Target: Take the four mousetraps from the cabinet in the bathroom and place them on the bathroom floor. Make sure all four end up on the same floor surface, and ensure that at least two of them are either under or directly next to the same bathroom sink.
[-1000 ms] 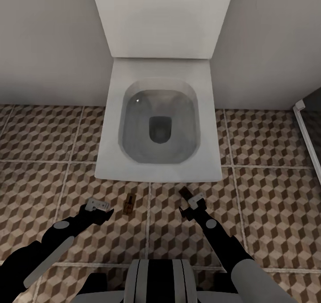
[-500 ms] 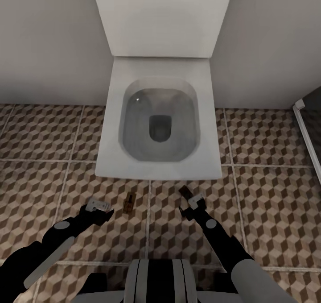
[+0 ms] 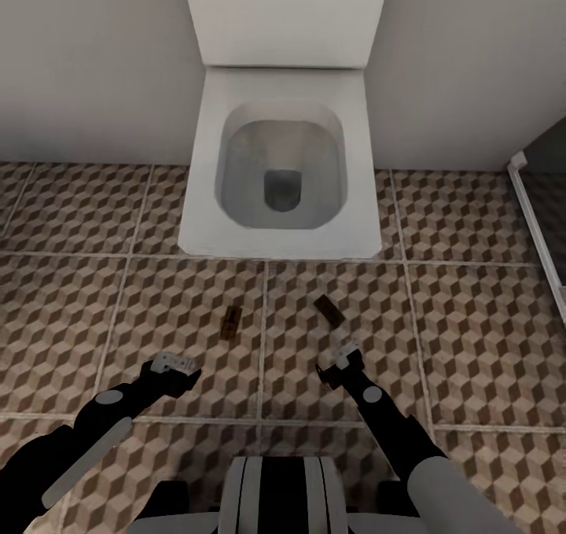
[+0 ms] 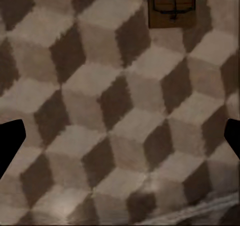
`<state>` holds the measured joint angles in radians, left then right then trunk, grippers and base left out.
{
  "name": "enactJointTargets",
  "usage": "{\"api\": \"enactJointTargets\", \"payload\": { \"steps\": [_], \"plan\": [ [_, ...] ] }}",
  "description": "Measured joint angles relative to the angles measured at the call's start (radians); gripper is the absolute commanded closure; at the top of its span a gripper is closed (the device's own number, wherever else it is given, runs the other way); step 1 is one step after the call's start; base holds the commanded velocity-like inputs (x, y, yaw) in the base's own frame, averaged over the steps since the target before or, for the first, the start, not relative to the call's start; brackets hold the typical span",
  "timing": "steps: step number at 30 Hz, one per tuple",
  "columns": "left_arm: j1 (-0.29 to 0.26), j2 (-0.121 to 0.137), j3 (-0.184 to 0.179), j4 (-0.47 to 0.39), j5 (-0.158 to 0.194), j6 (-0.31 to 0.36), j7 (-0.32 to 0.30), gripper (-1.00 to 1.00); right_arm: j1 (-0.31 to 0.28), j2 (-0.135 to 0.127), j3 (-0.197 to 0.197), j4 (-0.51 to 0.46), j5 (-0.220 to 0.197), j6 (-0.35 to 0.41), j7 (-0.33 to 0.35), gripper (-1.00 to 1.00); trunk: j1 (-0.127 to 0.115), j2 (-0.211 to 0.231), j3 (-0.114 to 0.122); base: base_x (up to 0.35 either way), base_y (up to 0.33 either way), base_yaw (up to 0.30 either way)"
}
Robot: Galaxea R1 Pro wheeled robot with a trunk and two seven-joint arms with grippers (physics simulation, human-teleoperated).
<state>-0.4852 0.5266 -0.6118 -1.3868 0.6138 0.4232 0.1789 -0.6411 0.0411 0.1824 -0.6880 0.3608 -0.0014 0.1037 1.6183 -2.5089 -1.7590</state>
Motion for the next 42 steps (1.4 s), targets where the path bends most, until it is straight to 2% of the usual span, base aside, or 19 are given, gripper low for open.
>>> {"api": "enactJointTargets", "payload": {
  "steps": [30, 42],
  "plan": [
    [0.000, 0.000, 0.000, 0.000, 0.000, 0.000, 0.000, -1.00, 0.000, 0.000, 0.001, 0.000, 0.000, -0.003, 0.000, -1.00, 0.000, 0.000, 0.000, -0.332, 0.000, 0.000],
    [0.000, -0.004, -0.001, 0.000, 0.000, 0.000, 0.000, -1.00, 0.000, 0.000, 0.001, 0.000, 0.000, -0.003, 0.000, -1.00, -0.001, 0.000, 0.000, -0.101, 0.000, 0.000]
  ]
}}
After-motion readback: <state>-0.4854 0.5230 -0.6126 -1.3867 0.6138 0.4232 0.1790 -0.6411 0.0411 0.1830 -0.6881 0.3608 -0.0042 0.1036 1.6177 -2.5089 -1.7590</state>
